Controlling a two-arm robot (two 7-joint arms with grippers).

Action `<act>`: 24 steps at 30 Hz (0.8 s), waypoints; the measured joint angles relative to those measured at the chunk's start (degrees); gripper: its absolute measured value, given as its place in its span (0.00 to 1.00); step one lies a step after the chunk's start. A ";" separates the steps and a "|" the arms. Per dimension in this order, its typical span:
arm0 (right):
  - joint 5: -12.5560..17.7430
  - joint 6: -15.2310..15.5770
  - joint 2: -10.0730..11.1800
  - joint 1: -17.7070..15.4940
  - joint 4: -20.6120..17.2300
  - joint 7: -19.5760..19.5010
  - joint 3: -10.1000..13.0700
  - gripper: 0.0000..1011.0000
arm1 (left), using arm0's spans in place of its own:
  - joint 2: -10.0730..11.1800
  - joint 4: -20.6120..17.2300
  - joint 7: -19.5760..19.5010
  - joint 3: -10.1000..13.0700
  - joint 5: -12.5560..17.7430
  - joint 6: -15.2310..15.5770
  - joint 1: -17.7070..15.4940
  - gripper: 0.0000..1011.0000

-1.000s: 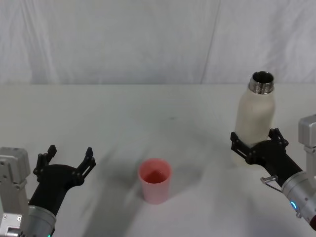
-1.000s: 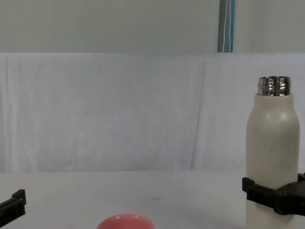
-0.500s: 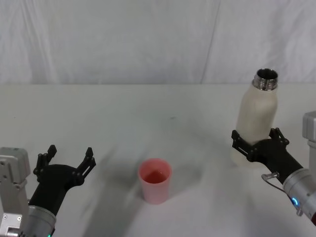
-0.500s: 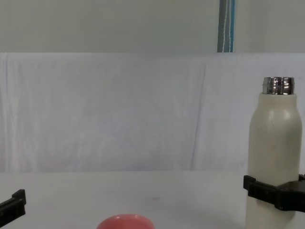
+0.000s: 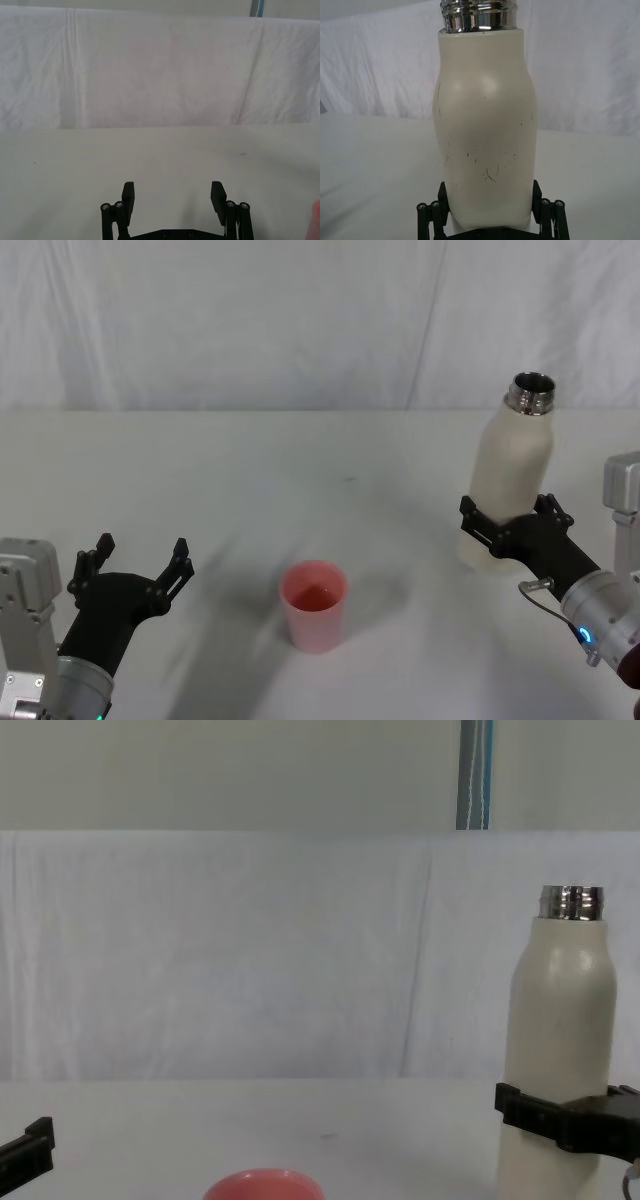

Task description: Grasp the thermos with one hand and pour water into the cup lid.

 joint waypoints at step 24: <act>-0.47 -4.35 -0.73 2.06 4.21 0.00 -2.92 0.95 | 0.00 0.00 0.00 0.00 0.00 0.00 0.00 0.99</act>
